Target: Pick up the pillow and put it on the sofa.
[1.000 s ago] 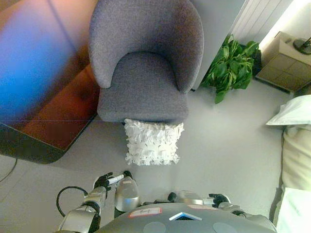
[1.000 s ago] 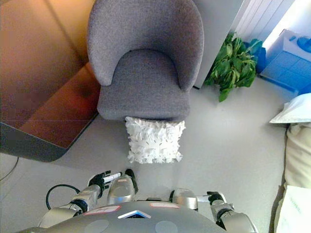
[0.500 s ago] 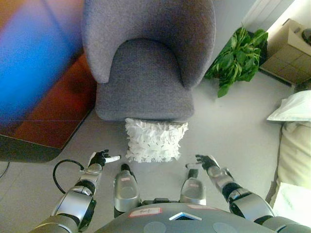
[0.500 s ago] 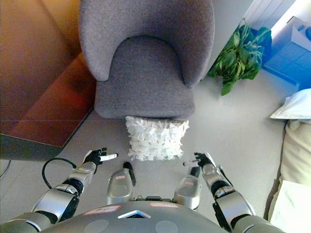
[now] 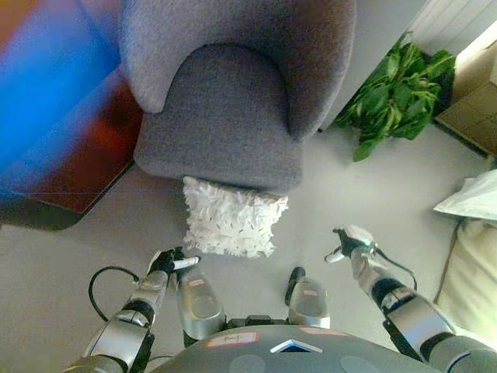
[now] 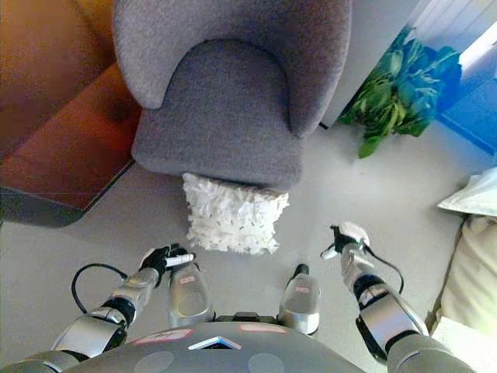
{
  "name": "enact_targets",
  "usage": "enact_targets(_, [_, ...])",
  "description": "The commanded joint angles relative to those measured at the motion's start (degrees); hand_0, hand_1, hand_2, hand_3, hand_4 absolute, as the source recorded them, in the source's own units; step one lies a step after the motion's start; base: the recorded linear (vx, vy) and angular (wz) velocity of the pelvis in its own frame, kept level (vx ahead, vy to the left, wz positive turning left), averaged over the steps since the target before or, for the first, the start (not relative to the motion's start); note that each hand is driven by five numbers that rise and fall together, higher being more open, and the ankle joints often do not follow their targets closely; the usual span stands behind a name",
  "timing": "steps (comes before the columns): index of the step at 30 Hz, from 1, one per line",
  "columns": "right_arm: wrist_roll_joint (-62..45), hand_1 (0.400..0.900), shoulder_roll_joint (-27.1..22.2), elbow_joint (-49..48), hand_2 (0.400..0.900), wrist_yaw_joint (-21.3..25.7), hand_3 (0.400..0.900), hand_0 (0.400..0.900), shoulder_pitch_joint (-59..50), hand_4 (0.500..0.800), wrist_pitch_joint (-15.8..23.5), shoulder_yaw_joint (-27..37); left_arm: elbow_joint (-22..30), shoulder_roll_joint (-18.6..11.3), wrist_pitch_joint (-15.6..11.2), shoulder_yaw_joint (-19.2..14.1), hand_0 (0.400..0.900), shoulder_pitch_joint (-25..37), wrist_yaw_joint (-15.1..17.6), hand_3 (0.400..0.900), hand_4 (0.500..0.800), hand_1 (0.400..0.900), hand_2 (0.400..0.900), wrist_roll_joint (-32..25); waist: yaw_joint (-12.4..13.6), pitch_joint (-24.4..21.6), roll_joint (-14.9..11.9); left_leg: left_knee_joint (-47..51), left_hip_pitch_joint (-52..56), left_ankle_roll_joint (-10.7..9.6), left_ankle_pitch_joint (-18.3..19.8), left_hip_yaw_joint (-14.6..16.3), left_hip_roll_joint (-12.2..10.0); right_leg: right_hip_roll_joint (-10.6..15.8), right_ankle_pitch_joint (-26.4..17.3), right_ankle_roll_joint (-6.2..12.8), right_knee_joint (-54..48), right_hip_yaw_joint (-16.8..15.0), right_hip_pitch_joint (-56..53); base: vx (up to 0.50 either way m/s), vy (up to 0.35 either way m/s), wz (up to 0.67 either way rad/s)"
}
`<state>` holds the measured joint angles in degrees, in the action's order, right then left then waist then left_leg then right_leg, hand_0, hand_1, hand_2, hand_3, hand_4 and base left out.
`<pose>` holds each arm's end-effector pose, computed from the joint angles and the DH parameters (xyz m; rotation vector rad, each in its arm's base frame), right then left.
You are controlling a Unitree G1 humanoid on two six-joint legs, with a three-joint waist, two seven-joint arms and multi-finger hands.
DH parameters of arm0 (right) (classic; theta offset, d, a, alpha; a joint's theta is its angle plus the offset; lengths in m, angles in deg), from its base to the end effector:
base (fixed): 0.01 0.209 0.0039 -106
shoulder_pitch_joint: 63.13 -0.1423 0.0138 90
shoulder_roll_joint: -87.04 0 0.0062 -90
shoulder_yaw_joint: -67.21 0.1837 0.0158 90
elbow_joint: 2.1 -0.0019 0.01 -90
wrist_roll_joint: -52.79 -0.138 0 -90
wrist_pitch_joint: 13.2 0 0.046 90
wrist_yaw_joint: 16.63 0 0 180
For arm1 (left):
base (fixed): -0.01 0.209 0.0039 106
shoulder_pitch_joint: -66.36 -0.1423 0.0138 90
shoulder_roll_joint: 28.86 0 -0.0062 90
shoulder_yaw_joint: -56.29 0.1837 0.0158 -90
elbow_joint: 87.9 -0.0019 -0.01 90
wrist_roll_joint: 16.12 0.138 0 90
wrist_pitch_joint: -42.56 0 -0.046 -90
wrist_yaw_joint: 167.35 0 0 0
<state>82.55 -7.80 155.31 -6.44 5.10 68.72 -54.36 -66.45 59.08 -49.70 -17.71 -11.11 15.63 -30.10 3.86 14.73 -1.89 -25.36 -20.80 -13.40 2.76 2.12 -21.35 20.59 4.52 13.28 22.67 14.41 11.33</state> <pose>0.2020 -0.2291 -0.0619 -1.3149 0.7981 0.2397 0.1560 0.2330 -0.0854 0.2748 0.9487 0.1049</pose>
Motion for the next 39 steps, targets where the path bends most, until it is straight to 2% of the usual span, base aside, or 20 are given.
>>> enact_targets(1, [3.19,0.9,-2.71,-1.76,0.9,0.14,0.9,0.9,-8.26,0.8,-1.9,1.44,2.99,-4.03,-2.58,1.96,0.9,1.22,1.48,0.9,0.8,0.9,0.9,-4.14,3.44,1.92,0.64,0.59,0.35,-0.7,-4.57,-5.84,-4.11,7.72,-5.48,1.04,2.59,-4.91,5.86,-0.03,0.017,0.28])
enact_targets(5, [2.49,0.9,-4.66,-1.37,0.9,-0.66,0.9,0.9,-13.08,0.8,-2.82,0.47,4.09,-5.37,-3.1,0.96,0.9,1.59,1.05,0.9,0.8,0.9,0.9,-7.77,4.5,3.66,1.69,-1.8,-4.16,-1.11,-4.33,-8.05,-3.05,9.66,-4.23,0.94,7.84,-6.26,11.52,-0.07,0.034,0.34])
enact_targets(9, [-1.26,0.9,-6.93,-1.06,0.9,-1.6,0.9,0.9,-17.81,0.8,-3.35,-0.46,5.64,-6.74,-2.13,-0.57,0.9,0.23,1.36,0.9,0.8,0.9,0.9,-10.28,6.07,4.98,3.08,-5.14,-8.59,-1.03,-3.56,-9.73,-1.11,11.02,-2.46,0.97,13.67,-7.47,17.0,-0.04,0.044,0.31])
enact_targets(18, [-5.26,0.9,-9.9,-1.8,0.9,-1.82,0.9,0.9,-22.3,0.8,-6.38,-1.8,8.7,-8.48,-3.0,-3.38,0.9,-3.41,-0.34,0.9,0.8,0.9,0.9,-15.48,7.4,6.65,4.98,-10.51,-14.5,-0.48,-1.56,-11.16,0.67,11.36,0.35,1.04,21.38,-10.44,24.88,0.0,0.043,0.14])
enact_targets(23, [-6.24,0.9,-12.84,-1.24,0.9,-2.04,0.9,0.9,-24.67,0.8,-6.85,-1.96,9.33,-8.85,-2.97,-4.08,0.9,-4.62,-1.92,0.9,0.8,0.9,0.9,-18.48,7.28,7.07,6.37,-13.41,-18.01,-0.56,-0.53,-11.38,1.1,11.46,1.24,1.37,24.44,-12.24,29.08,0.0,0.049,0.05])
enact_targets(26, [-6.9,0.9,-14.68,-0.88,0.9,-2.4,0.9,0.9,-26.15,0.8,-5.99,-1.89,9.44,-8.96,-3.34,-4.36,0.9,-5.09,-2.85,0.9,0.8,0.9,0.9,-19.69,7.11,7.2,7.02,-15.12,-19.95,-0.71,0.08,-11.6,1.25,11.52,1.58,1.55,25.94,-13.45,31.23,0.02,0.037,0.02])
enact_targets(28, [-6.96,0.9,-15.6,-0.55,0.9,-2.56,0.9,0.9,-27.08,0.8,-5.39,-1.87,9.76,-8.91,-3.95,-4.36,0.9,-5.42,-2.97,0.9,0.8,0.9,0.9,-20.77,7.07,7.54,7.62,-17.08,-20.66,-0.84,2.07,-11.72,1.14,11.63,3.38,1.63,27.98,-14.28,32.13,0.07,0.027,0.01])
enact_targets(35, [-7.09,0.9,-16.54,1.38,0.9,-2.12,0.9,0.9,-29.78,0.8,-4.29,-2.0,10.33,-8.89,-3.77,-4.81,0.9,-5.38,-4.45,0.9,0.8,0.9,0.9,-24.69,7.25,8.49,8.72,-19.99,-24.33,-0.96,2.86,-12.41,1.7,12.1,3.87,1.72,30.95,-15.77,36.14,-0.01,0.019,0.03])
enact_targets(39, [-8.49,0.9,-17.42,1.44,0.9,-2.33,0.9,0.9,-30.9,0.8,-3.61,-2.41,10.4,-9.12,-3.51,-5.32,0.9,-6.04,-5.27,0.9,0.8,0.9,0.9,-25.08,7.43,8.93,9.29,-20.86,-25.77,-1.06,2.95,-12.85,1.91,12.31,3.96,1.72,32.03,-16.4,37.78,0.01,0.013,0.04])
